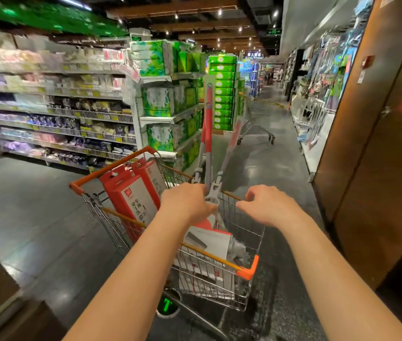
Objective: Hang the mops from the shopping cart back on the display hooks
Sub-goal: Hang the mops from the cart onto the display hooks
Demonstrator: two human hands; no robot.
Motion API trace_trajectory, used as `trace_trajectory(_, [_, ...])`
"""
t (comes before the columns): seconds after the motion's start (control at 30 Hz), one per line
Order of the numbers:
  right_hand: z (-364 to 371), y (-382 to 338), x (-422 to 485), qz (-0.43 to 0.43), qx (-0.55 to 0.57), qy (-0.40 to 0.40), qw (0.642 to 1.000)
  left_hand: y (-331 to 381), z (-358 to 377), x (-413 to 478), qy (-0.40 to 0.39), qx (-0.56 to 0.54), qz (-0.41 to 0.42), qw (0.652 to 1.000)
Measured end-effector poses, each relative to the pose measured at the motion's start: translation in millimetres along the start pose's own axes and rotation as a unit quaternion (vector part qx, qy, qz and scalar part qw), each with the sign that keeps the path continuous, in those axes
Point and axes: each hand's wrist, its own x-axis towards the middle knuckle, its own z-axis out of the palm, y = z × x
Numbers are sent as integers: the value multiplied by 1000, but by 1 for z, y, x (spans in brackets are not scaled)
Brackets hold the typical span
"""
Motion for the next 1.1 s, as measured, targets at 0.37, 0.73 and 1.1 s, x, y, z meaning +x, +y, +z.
trace_trajectory(0.37, [-1, -20, 143, -35, -24, -22, 999, -25, 4, 139, -6, 6, -46, 999])
trace_trajectory(0.73, [17, 36, 241, -75, -7, -59, 995, 10, 41, 228, -43, 10, -86, 995])
trace_trajectory(1.1, [6, 118, 304, -205, -33, -94, 974, 94, 74, 253, -19, -6, -249, 968])
